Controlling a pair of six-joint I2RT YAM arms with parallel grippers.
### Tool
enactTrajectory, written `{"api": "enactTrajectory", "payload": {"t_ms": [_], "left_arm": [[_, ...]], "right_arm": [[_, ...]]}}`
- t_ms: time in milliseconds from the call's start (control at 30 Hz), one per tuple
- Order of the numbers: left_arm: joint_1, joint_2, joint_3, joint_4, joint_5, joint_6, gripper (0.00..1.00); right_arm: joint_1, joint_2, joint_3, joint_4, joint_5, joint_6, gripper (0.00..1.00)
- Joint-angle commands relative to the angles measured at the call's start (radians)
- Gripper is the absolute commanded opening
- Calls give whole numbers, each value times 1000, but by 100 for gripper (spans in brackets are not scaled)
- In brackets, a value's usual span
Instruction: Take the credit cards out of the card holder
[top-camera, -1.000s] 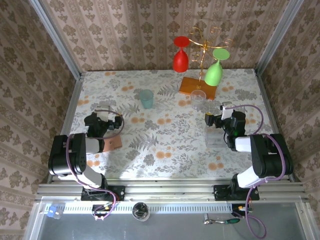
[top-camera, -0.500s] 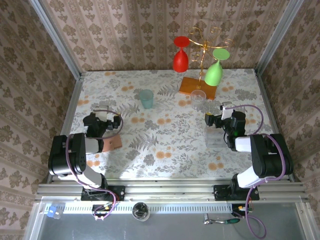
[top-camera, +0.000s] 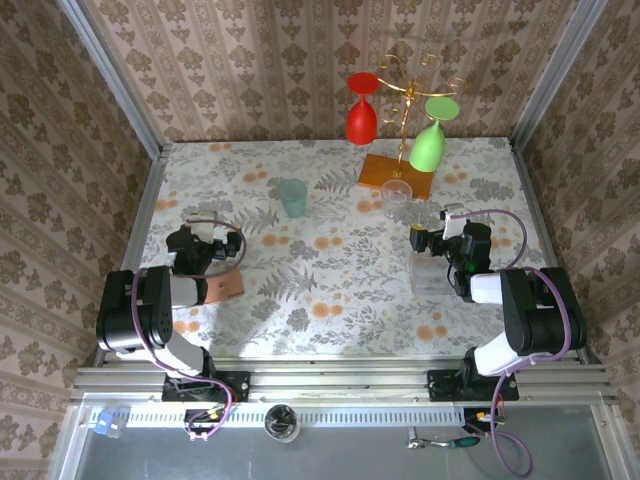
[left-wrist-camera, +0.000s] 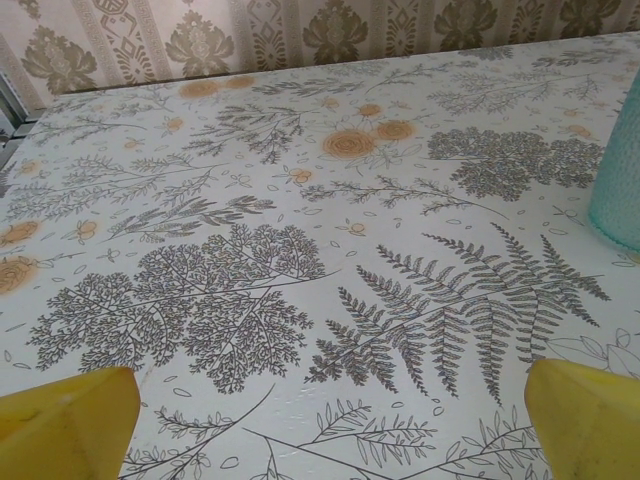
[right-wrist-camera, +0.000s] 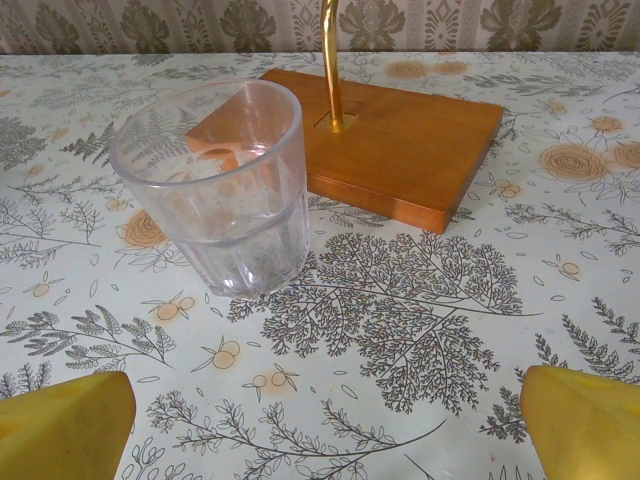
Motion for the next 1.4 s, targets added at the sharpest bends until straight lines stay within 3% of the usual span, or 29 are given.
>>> {"api": "enactTrajectory", "payload": {"t_ms": [0,467,600,767,1100,1367], "left_arm": [[-8,-35,-19,20,-43,-19,100],[-103,-266,29,-286,-177,25,100],[-121,-324,75,-398,-168,-2,100],[-143,-376,150,-553,-145,-41,100],[-146,-454,386,-1016,-128,-160,100],[-121,-451,560,-1295,-83,-188,100]], "right_arm": [[2,-18,4,-2,-5,-20,100],[11,-48,-19,16,54,-8,100],[11,-123,87,-252,39,-17,100],[11,-186,131,-388,50,-2,100],[11,-361,210,-838,134,174,94],[11,-474,264,-1096,188,278,74]]}}
